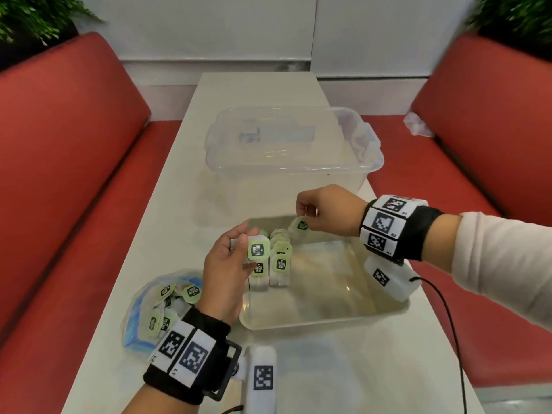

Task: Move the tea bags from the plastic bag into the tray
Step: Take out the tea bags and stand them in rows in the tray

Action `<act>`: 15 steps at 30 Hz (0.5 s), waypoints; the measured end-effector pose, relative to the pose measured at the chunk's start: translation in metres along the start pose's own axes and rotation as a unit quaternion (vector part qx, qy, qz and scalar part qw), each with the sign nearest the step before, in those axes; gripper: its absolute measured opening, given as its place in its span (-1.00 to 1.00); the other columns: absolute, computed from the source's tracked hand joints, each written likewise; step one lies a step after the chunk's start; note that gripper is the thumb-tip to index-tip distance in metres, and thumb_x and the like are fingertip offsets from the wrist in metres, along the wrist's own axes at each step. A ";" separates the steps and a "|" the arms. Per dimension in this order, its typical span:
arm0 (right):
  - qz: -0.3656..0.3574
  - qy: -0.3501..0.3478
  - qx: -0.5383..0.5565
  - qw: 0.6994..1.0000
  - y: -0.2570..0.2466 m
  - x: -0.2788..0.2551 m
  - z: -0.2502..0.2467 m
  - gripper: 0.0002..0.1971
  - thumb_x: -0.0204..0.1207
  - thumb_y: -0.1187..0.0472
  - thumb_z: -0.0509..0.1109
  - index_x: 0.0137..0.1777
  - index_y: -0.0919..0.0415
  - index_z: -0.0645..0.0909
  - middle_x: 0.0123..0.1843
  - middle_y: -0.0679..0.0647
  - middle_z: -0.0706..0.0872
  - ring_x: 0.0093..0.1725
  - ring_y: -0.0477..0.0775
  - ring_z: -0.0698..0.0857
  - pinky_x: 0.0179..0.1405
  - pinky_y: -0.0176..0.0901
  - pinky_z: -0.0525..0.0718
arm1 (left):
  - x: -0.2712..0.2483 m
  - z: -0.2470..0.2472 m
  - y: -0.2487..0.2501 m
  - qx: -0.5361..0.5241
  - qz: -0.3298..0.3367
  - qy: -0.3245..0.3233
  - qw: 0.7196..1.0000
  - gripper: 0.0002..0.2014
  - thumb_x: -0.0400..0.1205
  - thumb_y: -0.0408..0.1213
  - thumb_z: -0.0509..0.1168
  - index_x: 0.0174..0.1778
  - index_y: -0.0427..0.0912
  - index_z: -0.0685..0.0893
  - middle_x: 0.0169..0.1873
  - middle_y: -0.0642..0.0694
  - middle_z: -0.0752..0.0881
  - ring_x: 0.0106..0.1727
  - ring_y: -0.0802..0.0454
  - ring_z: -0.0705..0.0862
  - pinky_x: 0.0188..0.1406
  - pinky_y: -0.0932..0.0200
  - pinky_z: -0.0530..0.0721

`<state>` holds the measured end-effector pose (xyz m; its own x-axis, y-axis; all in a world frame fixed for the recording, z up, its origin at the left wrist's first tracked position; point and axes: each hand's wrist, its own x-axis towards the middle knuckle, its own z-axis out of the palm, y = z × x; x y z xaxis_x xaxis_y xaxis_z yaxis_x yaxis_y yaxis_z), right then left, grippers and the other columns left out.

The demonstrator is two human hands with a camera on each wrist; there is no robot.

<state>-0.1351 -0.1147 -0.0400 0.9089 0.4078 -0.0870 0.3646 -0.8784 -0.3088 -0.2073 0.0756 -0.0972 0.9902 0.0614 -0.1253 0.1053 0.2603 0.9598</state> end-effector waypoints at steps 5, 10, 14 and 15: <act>0.035 -0.038 -0.088 0.995 0.011 0.017 0.014 -0.87 0.46 0.27 0.34 -0.02 0.18 0.63 -0.20 0.01 0.62 -0.18 0.05 0.51 -0.17 -0.21 0.48 | 0.000 -0.001 -0.003 0.007 -0.004 0.003 1.000 -0.83 0.71 -0.27 0.12 0.12 -0.02 0.59 -0.01 0.13 0.76 -0.11 0.22 0.75 -0.11 0.23 0.65; 0.055 -0.039 -0.095 0.993 0.013 0.029 0.024 -0.92 0.42 0.31 0.31 -0.17 0.11 0.53 -0.21 0.05 0.59 -0.19 0.11 0.53 -0.22 -0.17 0.49 | 0.001 -0.003 -0.004 0.015 -0.009 0.005 1.000 -0.83 0.71 -0.25 0.13 0.09 0.02 0.60 -0.07 0.19 0.79 -0.12 0.24 0.76 -0.14 0.24 0.65; 0.069 -0.038 -0.107 0.991 0.012 0.033 0.026 -0.92 0.42 0.32 0.28 -0.16 0.14 0.50 -0.12 0.14 0.64 -0.18 0.14 0.53 -0.23 -0.12 0.49 | 0.002 -0.003 -0.003 0.015 -0.013 0.008 1.000 -0.83 0.72 -0.27 0.12 0.09 0.01 0.60 -0.01 0.14 0.76 -0.09 0.18 0.75 -0.11 0.22 0.64; 0.072 -0.040 -0.117 0.990 0.012 0.034 0.026 -0.92 0.44 0.34 0.26 -0.13 0.16 0.50 -0.10 0.14 0.61 -0.19 0.15 0.51 -0.23 -0.11 0.47 | 0.002 -0.003 -0.003 0.015 -0.014 0.008 1.000 -0.83 0.72 -0.27 0.12 0.09 0.01 0.60 0.00 0.14 0.76 -0.09 0.17 0.74 -0.12 0.22 0.64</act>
<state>-0.1055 -0.1049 -0.0711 0.9396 0.2836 -0.1916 0.2771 -0.9589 -0.0606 -0.2062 0.0783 -0.1008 0.9854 0.0703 -0.1553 0.1351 0.2335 0.9629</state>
